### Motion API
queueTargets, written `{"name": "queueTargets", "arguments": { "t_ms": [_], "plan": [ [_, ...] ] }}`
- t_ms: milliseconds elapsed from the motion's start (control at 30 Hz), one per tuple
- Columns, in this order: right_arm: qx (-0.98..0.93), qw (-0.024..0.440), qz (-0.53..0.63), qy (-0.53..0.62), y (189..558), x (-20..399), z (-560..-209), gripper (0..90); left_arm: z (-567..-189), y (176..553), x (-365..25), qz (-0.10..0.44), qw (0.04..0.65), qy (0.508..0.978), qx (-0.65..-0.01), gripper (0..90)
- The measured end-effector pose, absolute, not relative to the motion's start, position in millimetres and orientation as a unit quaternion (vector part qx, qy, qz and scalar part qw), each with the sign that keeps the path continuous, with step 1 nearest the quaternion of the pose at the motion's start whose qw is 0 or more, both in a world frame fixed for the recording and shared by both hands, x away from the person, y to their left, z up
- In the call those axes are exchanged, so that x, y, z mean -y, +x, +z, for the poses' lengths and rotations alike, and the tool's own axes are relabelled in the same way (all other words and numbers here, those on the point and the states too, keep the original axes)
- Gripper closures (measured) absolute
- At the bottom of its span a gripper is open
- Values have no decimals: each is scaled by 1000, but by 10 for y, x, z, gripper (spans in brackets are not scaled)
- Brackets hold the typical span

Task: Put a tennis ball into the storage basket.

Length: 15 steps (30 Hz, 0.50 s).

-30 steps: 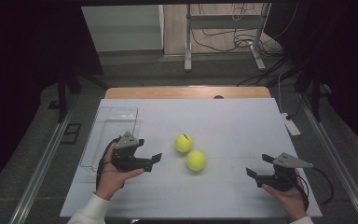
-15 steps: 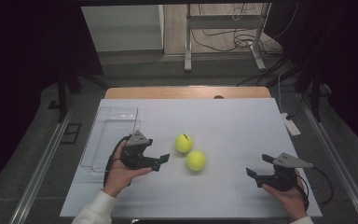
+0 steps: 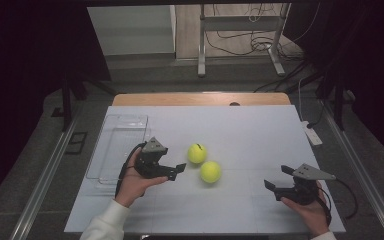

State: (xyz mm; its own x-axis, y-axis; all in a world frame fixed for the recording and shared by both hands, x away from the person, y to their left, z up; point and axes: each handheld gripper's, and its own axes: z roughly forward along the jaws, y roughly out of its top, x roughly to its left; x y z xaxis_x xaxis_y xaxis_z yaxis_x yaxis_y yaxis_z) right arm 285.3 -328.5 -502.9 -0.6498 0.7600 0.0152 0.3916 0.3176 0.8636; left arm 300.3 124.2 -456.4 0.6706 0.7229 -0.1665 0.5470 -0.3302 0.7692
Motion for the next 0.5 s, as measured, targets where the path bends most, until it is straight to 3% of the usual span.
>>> {"name": "queueTargets", "arguments": {
  "t_ms": [500],
  "plan": [
    [-788,203,453,364,2848,3275,-5031,130,-4559,3099,-1128,99,419,814,-390,121]
  ]
}}
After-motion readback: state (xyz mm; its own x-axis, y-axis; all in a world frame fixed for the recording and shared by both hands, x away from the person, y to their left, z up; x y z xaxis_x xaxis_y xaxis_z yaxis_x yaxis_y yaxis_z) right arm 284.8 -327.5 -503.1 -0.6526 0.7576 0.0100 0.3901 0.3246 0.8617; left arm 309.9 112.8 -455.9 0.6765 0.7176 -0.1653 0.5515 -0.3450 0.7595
